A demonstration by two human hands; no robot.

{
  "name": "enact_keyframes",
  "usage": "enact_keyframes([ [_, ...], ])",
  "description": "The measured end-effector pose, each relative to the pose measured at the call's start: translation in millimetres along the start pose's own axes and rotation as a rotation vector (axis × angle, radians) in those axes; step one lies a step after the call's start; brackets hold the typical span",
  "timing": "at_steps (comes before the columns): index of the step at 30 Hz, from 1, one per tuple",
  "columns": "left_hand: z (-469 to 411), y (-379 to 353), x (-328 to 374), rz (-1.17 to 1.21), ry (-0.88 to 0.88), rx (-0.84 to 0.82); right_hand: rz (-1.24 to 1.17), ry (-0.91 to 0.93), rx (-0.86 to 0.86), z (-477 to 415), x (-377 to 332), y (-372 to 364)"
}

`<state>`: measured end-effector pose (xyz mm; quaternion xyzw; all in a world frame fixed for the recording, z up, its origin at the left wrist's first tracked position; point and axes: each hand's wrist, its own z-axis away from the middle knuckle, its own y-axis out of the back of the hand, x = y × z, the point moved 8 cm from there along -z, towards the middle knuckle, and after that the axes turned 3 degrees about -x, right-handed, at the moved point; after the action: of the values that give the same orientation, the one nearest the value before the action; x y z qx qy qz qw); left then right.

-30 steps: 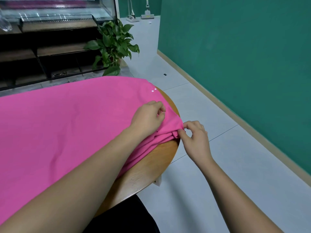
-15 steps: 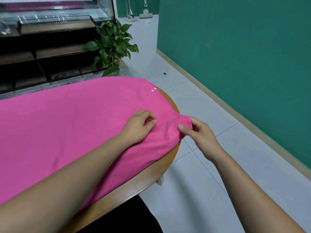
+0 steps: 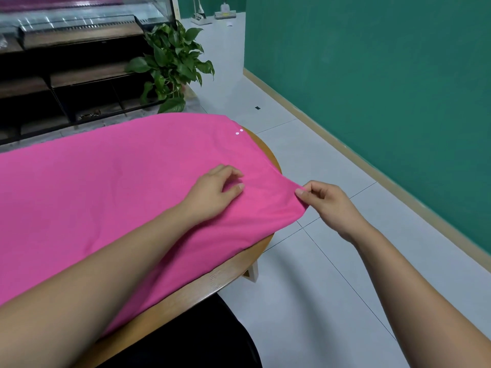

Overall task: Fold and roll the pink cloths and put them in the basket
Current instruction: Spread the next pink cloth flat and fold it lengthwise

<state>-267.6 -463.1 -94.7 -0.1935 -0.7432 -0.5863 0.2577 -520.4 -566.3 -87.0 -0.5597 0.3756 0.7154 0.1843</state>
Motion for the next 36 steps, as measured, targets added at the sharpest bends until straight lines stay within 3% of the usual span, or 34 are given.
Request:
enact_keyframes([
  [7, 68, 13, 26, -0.204, -0.137, -0.067, -0.078, 0.027, 0.249, -1, 1, 22],
  [14, 129, -5, 54, -0.31, -0.259, -0.147, 0.07, -0.059, 0.155, -7, 9, 4],
  [22, 129, -30, 62, -0.165, -0.263, -0.195, 0.03, -0.056, 0.374, -7, 8, 30],
  [28, 133, -26, 63, -0.088, -0.231, -0.183, 0.351, -0.223, 0.344, -9, 27, 25],
  [30, 135, -26, 64, -0.069, -0.227, -0.191, 0.497, -0.181, 0.389, -8, 21, 25],
  [33, 138, -24, 67, -0.008, -0.211, -0.207, 0.742, 0.022, 0.419, -6, -4, 7],
  [36, 140, -12, 68, 0.081, -0.184, -0.207, 0.775, 0.288, 0.238, -3, -32, -45],
])
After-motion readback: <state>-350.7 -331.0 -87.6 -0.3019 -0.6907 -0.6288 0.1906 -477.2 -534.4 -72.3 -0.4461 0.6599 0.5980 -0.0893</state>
